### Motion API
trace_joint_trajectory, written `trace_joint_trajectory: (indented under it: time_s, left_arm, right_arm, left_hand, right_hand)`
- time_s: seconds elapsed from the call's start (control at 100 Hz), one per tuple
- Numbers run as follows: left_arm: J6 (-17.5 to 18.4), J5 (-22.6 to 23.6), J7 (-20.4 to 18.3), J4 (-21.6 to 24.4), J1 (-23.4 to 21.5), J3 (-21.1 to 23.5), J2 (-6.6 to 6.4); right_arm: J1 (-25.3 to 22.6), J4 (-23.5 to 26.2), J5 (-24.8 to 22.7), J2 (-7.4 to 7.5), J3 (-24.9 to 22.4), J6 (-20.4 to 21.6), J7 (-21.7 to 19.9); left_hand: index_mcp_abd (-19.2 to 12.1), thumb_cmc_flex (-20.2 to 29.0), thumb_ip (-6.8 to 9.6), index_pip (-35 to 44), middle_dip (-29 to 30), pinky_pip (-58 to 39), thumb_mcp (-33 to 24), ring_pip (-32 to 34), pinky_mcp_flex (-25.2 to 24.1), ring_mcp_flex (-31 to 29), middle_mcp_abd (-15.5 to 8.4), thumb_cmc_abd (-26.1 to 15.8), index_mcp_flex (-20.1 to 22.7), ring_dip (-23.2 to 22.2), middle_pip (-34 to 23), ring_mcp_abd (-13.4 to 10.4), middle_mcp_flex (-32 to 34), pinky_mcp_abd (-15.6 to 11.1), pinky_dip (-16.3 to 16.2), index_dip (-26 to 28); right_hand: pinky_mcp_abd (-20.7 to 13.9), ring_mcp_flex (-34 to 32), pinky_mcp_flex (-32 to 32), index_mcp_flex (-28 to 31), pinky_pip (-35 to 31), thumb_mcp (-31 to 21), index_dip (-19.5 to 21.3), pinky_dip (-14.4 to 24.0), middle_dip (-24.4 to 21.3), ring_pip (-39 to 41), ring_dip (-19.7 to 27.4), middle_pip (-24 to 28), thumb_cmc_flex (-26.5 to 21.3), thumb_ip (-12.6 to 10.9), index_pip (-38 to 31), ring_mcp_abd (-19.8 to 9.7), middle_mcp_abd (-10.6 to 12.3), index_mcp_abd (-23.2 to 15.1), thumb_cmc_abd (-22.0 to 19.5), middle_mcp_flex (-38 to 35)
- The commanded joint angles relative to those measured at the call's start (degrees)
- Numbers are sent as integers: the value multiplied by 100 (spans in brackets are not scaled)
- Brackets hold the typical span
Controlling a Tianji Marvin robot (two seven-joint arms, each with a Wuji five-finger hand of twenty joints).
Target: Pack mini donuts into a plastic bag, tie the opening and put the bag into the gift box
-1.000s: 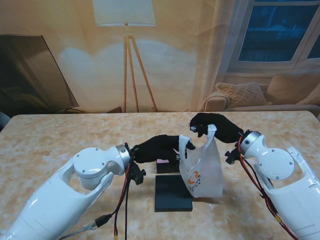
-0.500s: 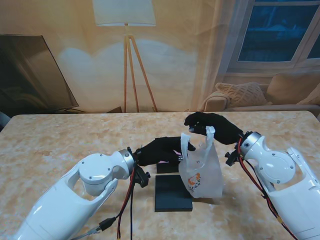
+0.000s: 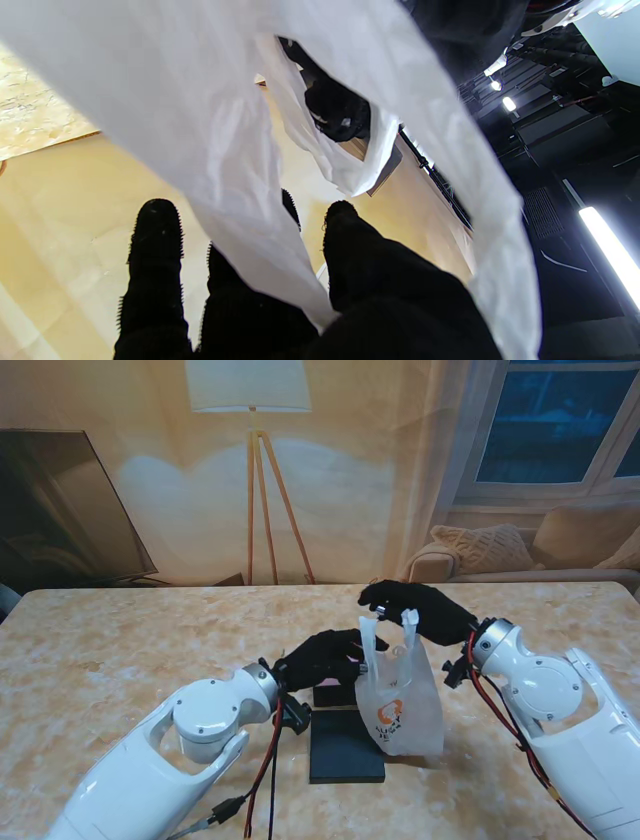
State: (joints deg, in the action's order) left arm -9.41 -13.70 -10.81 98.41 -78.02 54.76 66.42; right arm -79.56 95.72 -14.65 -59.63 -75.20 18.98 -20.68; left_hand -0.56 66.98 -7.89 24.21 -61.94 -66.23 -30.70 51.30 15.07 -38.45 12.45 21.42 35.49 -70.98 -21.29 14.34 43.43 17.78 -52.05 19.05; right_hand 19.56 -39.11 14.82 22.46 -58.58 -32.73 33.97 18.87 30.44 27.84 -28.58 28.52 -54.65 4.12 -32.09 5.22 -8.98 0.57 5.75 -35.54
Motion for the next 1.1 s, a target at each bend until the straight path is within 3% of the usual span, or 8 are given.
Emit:
trace_joint_trajectory:
  time_s: [0.0,0.21,0.49,0.68,0.8,1.09]
  left_arm:
    - [-97,-92,-187,98,-49,-5,64]
    - [-118,-161,56,132,-71,-98,142]
    - [-71,-251,-67,121,-44,-151,123]
    - [-75,-232,-112,113,-15,-178,113]
    - [-97,-197,-160,107,8,-183,99]
    - [-186,-54,-152,110,61,-199,92]
  right_arm:
    - [-7,2,-14,-40,34,-23,-61]
    - [25,-17,-84,-66,79,-64,56]
    - [25,-8,-169,-96,129,-161,182]
    - [48,9,-302,-108,191,-366,220]
    - [55,8,-386,-111,219,-458,236]
    - [54,45,-541,-123,260,-564,318]
  left_hand:
    - [-298,162,-96,128,-105,-173,42,196,46,-128,-143,195,24,-161,15,-210,56,-188,-143,74]
    - [-451,211,-129,343,-277,-272,-89,294,115,-223,-197,408,119,-337,-156,-275,68,-211,-172,103]
    - [-560,143,-165,248,-403,-344,-141,432,145,-261,-218,439,-113,-426,-311,-361,72,-240,-201,-19]
    - [-580,44,-175,248,-1116,-686,-170,1229,174,-226,-211,475,-149,-755,-1105,-591,-126,-373,-433,-103]
    - [-537,-19,-173,209,-1243,-938,-156,1692,310,-320,-235,494,-188,-616,-1606,-688,-140,-440,-589,-144]
    - [-389,-54,-164,-87,-1114,-935,-78,1599,231,-162,-168,304,-509,-566,-1410,-719,-434,-510,-552,-281]
  right_hand:
    - [30,114,-74,-17,56,-190,82,46,-27,-100,122,-61,54,-106,128,13,-74,73,-29,226]
    - [20,68,-40,35,30,-294,150,44,-19,-63,120,-1,-56,-158,212,19,-96,169,-93,209]
    - [28,68,-73,103,30,-353,216,12,-37,-35,135,58,-117,-195,316,42,-135,259,-109,201]
    - [43,127,-114,169,10,-449,232,-6,-54,-12,142,75,-182,-286,467,116,-213,370,-148,253]
    - [43,150,-131,220,-5,-504,261,-19,-65,6,146,86,-228,-345,573,145,-252,417,-189,276]
    - [53,183,-159,357,-70,-802,518,-78,-88,89,161,151,-326,-508,859,205,-322,502,-99,308]
